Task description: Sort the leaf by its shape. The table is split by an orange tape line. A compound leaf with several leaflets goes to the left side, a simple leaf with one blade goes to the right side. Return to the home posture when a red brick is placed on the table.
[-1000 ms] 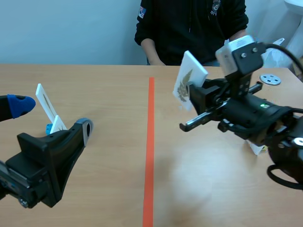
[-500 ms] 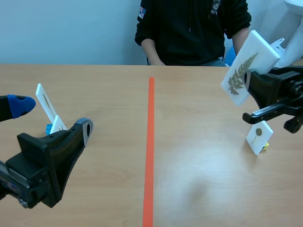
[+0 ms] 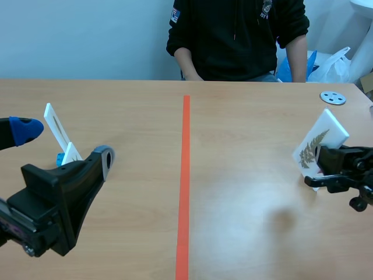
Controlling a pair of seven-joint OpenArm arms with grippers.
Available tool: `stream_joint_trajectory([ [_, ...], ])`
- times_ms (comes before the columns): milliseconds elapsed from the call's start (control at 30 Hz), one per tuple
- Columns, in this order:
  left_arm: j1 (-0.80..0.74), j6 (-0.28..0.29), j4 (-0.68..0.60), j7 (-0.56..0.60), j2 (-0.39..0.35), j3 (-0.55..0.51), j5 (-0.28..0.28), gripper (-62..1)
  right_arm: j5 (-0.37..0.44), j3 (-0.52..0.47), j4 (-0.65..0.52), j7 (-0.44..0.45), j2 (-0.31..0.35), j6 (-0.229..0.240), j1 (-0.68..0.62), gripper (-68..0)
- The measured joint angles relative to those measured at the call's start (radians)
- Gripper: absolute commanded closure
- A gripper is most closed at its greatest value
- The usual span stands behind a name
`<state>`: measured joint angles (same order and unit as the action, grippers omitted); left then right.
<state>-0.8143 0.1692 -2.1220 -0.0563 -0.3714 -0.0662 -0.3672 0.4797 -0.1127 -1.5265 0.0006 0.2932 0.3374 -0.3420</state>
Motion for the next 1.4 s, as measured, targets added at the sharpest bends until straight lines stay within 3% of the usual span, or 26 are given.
stream_joint_trajectory([
  [433,0.000,0.000,0.000,0.000,0.000,0.000,0.000,-62.3,-0.057,0.049,0.274,0.095,-0.036,-0.004,0.132,-3.5],
  [633,0.000,0.000,0.000,0.000,0.000,0.000,0.000,-62.3,-0.098,0.048,0.300,0.130,-0.035,-0.008,0.131,-4.1],
  [767,0.000,0.000,0.000,0.000,0.000,0.000,0.000,-62.3,-0.098,0.048,0.304,0.148,-0.035,-0.029,0.131,-11.1],
  [1033,0.000,0.000,0.000,0.000,0.000,0.000,0.000,-62.3,-0.098,0.048,0.304,0.149,-0.035,-0.058,0.131,-11.4],
  [1100,0.000,0.000,0.000,0.000,0.000,0.000,0.000,-62.3,-0.098,0.048,0.304,0.151,-0.035,-0.057,0.131,-14.5],
  [1300,0.000,0.000,0.000,0.000,0.000,0.000,0.000,-62.3,-0.098,0.048,0.301,0.193,-0.035,-0.056,0.131,-34.8],
  [1400,0.000,0.000,0.000,0.000,0.000,0.000,0.000,-62.3,-0.098,0.024,0.261,0.186,-0.035,-0.031,0.127,-41.9],
])
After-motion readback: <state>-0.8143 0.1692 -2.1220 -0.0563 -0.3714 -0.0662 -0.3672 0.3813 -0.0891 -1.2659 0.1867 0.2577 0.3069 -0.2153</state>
